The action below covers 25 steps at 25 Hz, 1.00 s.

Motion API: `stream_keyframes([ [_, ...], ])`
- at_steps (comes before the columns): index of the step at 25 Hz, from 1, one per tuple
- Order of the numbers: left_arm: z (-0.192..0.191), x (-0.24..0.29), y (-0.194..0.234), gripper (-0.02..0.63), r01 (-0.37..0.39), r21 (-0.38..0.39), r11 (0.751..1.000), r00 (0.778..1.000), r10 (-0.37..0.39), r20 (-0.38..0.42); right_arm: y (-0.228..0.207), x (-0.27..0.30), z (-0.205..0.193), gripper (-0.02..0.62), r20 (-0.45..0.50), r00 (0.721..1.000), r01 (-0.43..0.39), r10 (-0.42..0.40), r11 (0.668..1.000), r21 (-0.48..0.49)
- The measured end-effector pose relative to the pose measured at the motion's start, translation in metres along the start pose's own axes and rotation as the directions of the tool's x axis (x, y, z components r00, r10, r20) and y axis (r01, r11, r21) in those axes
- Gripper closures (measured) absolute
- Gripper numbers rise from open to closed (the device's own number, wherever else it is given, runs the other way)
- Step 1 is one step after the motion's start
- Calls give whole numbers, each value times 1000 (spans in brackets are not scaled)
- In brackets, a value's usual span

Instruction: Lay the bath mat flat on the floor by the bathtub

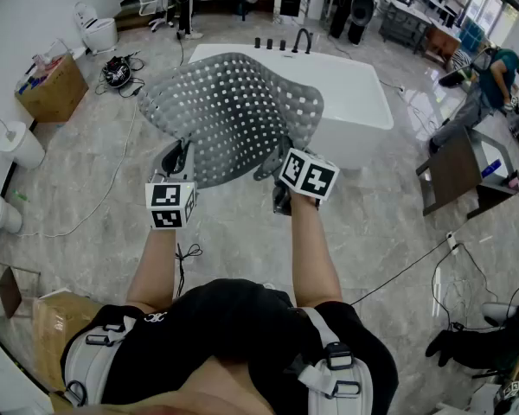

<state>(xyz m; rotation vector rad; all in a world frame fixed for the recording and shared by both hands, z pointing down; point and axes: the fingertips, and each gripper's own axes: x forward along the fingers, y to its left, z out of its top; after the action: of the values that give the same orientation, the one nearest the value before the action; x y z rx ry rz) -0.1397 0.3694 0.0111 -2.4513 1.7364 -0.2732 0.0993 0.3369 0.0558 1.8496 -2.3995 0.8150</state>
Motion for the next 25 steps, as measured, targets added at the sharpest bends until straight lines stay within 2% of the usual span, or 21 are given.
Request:
stream_keyframes([
  [8, -4, -3, -6, 571, -1, -25, 1000, 1000, 1, -14, -3, -3, -7, 575, 7, 1000, 8, -8, 999, -34],
  [16, -1, -3, -4, 568, -13, -106, 994, 1000, 11, -25, 6, -15, 3, 575, 134, 991, 23, -3, 989, -148],
  [25, -6, -4, -17, 565, -6, -106, 994, 999, 2, -37, 6, -21, 1, 575, 157, 988, 22, 10, 980, -199],
])
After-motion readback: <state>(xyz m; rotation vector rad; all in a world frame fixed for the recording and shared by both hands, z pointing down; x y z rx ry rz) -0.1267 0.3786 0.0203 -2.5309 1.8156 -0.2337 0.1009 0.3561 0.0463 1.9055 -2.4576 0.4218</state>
